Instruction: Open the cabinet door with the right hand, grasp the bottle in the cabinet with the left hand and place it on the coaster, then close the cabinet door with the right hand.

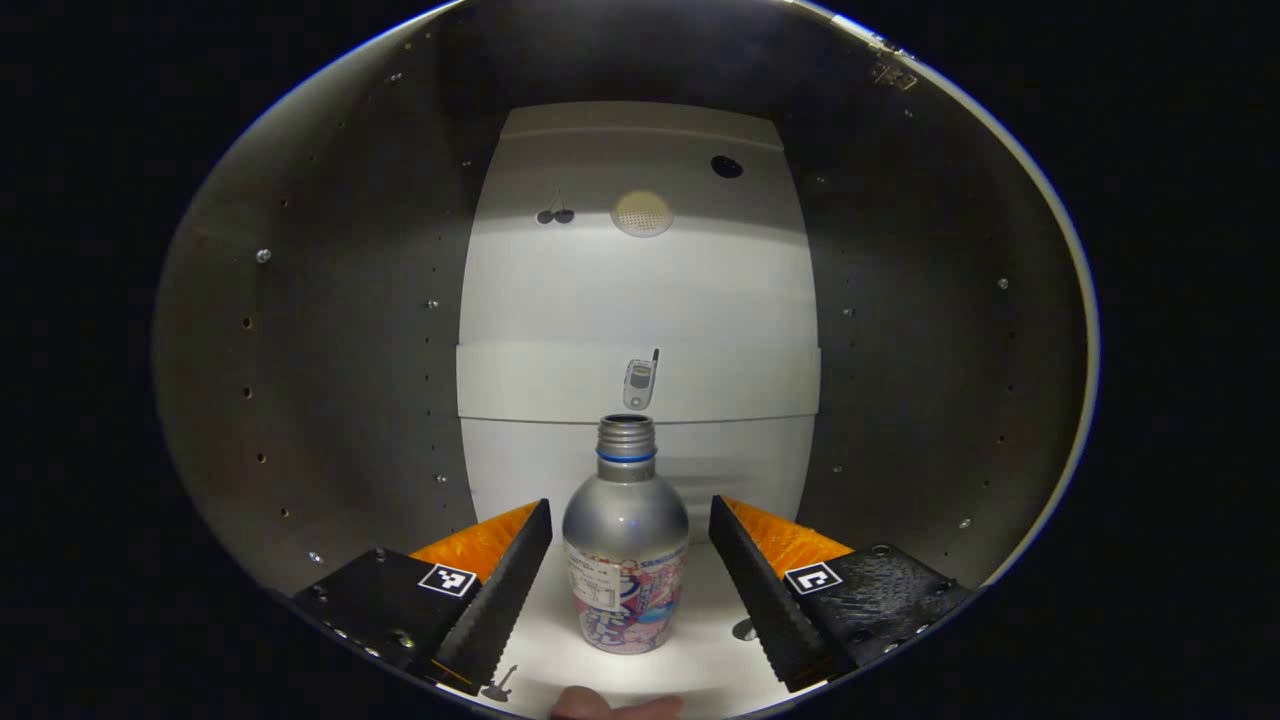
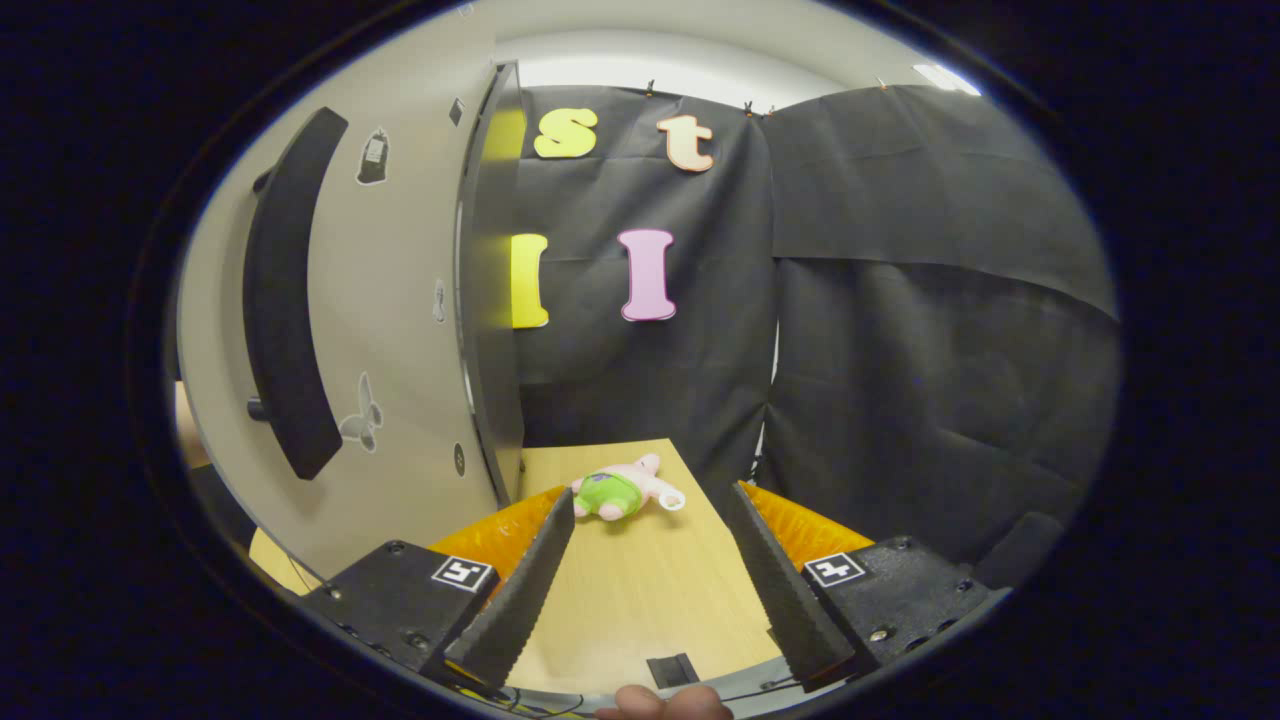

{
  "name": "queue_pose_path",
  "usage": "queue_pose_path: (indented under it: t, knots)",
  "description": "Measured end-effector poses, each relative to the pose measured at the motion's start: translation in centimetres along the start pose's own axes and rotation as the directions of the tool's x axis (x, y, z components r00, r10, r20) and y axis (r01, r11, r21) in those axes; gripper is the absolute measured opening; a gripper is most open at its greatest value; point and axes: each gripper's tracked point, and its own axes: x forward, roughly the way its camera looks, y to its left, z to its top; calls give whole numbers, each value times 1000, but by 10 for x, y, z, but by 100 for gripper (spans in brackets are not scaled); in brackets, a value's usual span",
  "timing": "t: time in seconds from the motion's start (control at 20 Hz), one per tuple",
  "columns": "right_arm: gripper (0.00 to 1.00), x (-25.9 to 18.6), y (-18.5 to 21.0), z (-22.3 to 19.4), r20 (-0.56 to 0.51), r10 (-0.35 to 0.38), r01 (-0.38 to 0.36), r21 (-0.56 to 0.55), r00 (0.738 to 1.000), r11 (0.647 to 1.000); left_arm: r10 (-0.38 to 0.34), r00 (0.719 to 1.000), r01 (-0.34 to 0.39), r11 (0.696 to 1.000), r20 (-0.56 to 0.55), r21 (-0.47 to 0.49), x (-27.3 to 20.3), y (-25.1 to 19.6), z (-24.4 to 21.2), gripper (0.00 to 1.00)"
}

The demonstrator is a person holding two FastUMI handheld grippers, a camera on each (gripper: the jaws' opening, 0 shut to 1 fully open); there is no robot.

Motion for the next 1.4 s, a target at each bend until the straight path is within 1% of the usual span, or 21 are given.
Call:
queue_pose_path:
  t: [0.15, 0.2, 0.25, 0.3, 0.35, 0.6, 0.75, 0.85, 1.05, 1.1, 1.15, 1.2, 1.25, 1.3, 1.35, 1.4]
  knots:
    - [98, 0, -1, 8, 14, -2, 2, 4, 1000, 1000, -16, 999, 16, 1000, -30, -8, 5, -1, -8, 96]
    - [99, 0, -2, 9, 23, -4, 4, 2, 1000, 1000, -15, 999, 15, 1000, -30, -3, 6, 2, -7, 94]
    - [94, 0, -3, 11, 26, -7, 7, -1, 1000, 1000, -11, 1000, 11, 1000, -26, 4, 4, 3, -5, 80]
    - [94, 0, -4, 11, 28, -5, 5, 0, 1000, 1000, -4, 1000, 4, 1000, -21, 10, 1, 5, -3, 81]
    - [99, 1, -2, 11, 30, 0, 0, 4, 1000, 1000, -6, 1000, 6, 1000, -18, 10, -3, 5, 0, 80]
    - [99, -1, 2, 13, 41, 23, -23, 2, 999, 1000, 7, 1000, -7, 1000, 22, 10, -35, 12, 22, 79]
    - [98, 0, 6, 12, 37, 45, -45, -7, 998, 999, 9, 1000, -9, 1000, 3, 5, -68, 16, 22, 79]
    - [99, -1, 8, 11, 38, 57, -57, -10, 998, 998, 21, 1000, -22, 999, 9, 27, -92, 23, 21, 79]
    - [99, 1, 12, 10, 34, 87, -86, -12, 996, 996, 22, 1000, -23, 998, 11, 50, -145, 32, 21, 79]
    - [99, 1, 13, 9, 32, 95, -94, -12, 995, 995, 23, 1000, -23, 999, 3, 48, -158, 34, 19, 89]
    - [99, 2, 14, 9, 33, 101, -100, -13, 994, 995, 29, 1000, -29, 998, 2, 47, -172, 38, 19, 89]
    - [99, 2, 14, 9, 34, 104, -103, -16, 994, 995, 38, 999, -38, 998, 8, 46, -185, 45, 21, 69]
    - [99, 3, 13, 9, 36, 104, -104, -20, 994, 994, 47, 999, -48, 998, 14, 43, -197, 51, 21, 89]
    - [98, 5, 13, 8, 34, 106, -105, -25, 994, 994, 54, 998, -54, 998, 15, 35, -209, 56, 22, 89]
    - [94, 6, 14, 6, 31, 110, -109, -31, 994, 994, 62, 998, -62, 998, 14, 23, -222, 60, 22, 89]
    - [99, 8, 16, 5, 26, 116, -115, -38, 993, 993, 69, 998, -69, 998, 13, 8, -234, 64, 23, 89]
